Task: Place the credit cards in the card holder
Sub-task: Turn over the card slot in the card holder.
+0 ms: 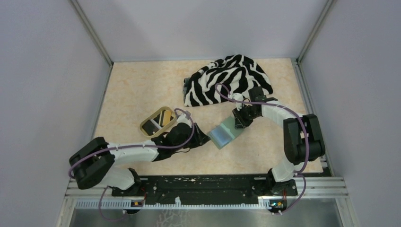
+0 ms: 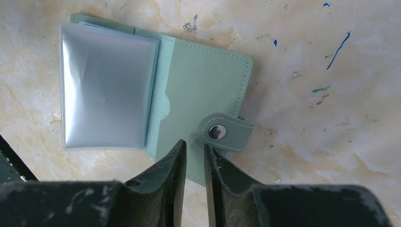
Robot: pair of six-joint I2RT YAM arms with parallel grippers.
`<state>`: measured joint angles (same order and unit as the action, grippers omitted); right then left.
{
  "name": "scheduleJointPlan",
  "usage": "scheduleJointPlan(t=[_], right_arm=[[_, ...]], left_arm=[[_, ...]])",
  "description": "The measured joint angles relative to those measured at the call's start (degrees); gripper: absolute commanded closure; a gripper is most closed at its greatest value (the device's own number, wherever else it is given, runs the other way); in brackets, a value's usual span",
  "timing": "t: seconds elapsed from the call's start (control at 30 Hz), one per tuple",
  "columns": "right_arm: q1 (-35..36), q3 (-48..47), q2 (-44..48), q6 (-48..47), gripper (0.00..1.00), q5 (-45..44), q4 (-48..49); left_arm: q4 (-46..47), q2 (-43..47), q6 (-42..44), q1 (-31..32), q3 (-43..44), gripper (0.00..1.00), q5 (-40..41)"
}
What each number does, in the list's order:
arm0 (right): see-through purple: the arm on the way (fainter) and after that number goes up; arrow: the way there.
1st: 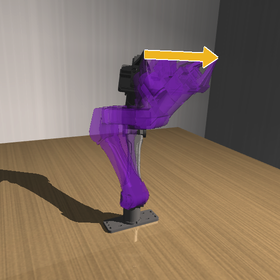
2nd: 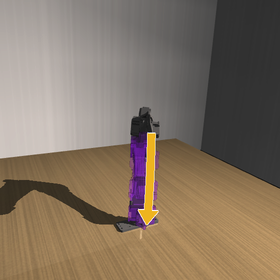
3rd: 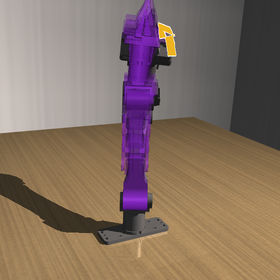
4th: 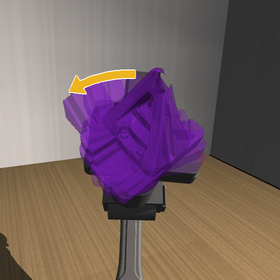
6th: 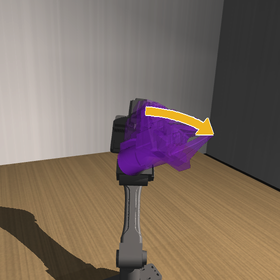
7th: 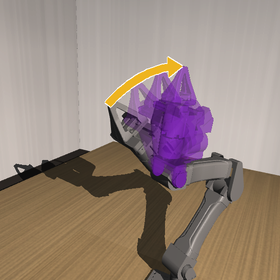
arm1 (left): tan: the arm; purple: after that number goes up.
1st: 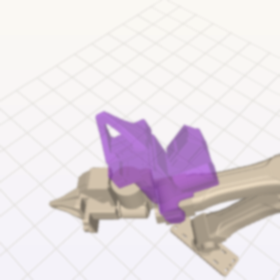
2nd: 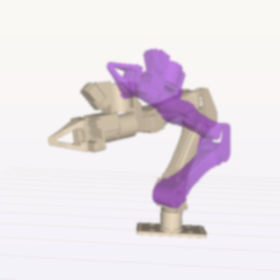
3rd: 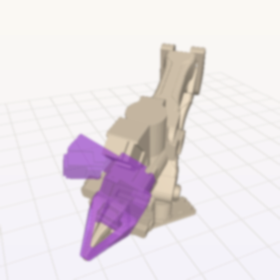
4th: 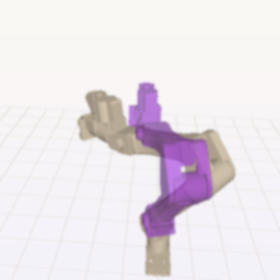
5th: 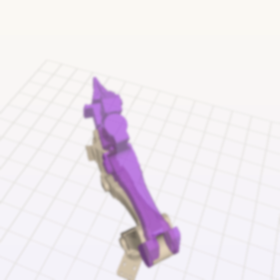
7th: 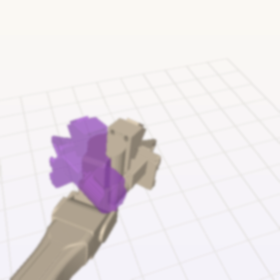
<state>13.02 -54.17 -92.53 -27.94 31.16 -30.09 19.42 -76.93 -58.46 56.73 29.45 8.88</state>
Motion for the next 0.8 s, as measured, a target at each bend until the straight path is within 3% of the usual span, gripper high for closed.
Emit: scheduleJointPlan(t=[0.17,0.57,0.8], right_arm=[[0.0,0.0,0.0,0.0,0.79,-0.2,0.0],[0.4,-0.3,-0.3,-0.1,0.79,-0.3,-0.4],[0.5,-0.3,-0.3,-0.2,0.79,-0.3,-0.6]], left_arm=[[-5.4,-6.8,-1.3,0.1,4.4,0.52,1.7],[-6.4,-16.8,-1.4,0.2,12.9,0.49,1.9],[-6.3,-20.1,-1.4,0.2,16.1,0.58,1.9]])
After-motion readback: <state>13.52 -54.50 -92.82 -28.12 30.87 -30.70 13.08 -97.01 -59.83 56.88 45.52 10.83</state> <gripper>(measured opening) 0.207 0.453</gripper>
